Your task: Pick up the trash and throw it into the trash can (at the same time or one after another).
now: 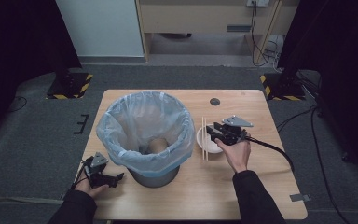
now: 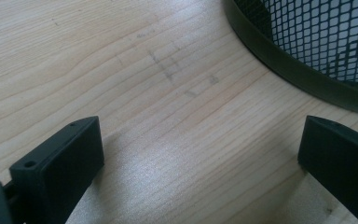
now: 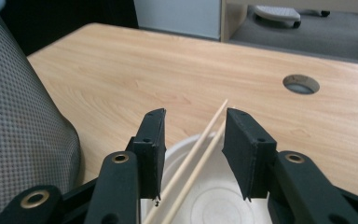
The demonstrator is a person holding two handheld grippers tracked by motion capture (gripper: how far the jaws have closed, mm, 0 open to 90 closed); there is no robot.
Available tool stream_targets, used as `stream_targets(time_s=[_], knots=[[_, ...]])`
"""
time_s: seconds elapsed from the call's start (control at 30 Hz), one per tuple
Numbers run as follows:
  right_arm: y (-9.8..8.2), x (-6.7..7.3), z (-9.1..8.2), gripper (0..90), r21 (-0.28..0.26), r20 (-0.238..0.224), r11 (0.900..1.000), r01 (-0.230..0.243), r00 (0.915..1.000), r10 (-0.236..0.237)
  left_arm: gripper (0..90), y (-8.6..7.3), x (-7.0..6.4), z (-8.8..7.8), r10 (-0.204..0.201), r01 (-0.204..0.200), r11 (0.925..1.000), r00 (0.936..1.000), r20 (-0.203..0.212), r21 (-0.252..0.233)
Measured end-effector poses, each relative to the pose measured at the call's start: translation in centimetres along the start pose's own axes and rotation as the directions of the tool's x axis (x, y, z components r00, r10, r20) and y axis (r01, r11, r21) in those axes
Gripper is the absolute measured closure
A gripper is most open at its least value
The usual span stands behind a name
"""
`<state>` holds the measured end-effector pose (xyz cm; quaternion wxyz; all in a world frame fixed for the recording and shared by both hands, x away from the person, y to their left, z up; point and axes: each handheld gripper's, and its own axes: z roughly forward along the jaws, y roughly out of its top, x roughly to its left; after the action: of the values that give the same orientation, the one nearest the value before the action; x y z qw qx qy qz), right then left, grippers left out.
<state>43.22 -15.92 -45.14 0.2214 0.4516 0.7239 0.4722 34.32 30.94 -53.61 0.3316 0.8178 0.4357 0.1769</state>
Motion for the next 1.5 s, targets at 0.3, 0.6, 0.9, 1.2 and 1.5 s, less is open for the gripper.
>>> stream_targets(time_s=[0.3, 0.6, 0.9, 1.2, 1.5], knots=[[-1.2, 0.5, 1.3, 59.2, 0.072, 0.011, 0.997, 0.026, 0.9996, -0.027, 0.0, 0.0, 0.0, 0.0, 0.000, 0.000, 1.0000, 1.0000, 0.000, 0.000], [-2.2, -0.6, 1.4, 61.4, 0.087, 0.034, 0.996, -0.033, 0.9990, 0.030, 0.0, 0.0, 0.0, 0.0, 0.000, 0.000, 1.0000, 1.0000, 0.000, 0.000], [-2.9, -0.6, 2.3, 61.4, 0.117, 0.025, 0.992, -0.053, 0.9984, 0.050, 0.0, 0.0, 0.0, 0.0, 0.000, 0.000, 1.0000, 1.0000, 0.000, 0.000], [-3.5, -0.2, 3.0, 61.1, 0.143, 0.019, 0.988, -0.059, 0.9982, 0.056, 0.0, 0.0, 0.0, 0.0, 0.000, 0.000, 1.0000, 1.0000, 0.000, 0.000], [-3.7, -0.2, 3.1, 61.5, 0.163, 0.030, 0.985, -0.050, 0.9985, 0.045, 0.0, 0.0, 0.0, 0.0, 0.000, 0.000, 1.0000, 1.0000, 0.000, 0.000]])
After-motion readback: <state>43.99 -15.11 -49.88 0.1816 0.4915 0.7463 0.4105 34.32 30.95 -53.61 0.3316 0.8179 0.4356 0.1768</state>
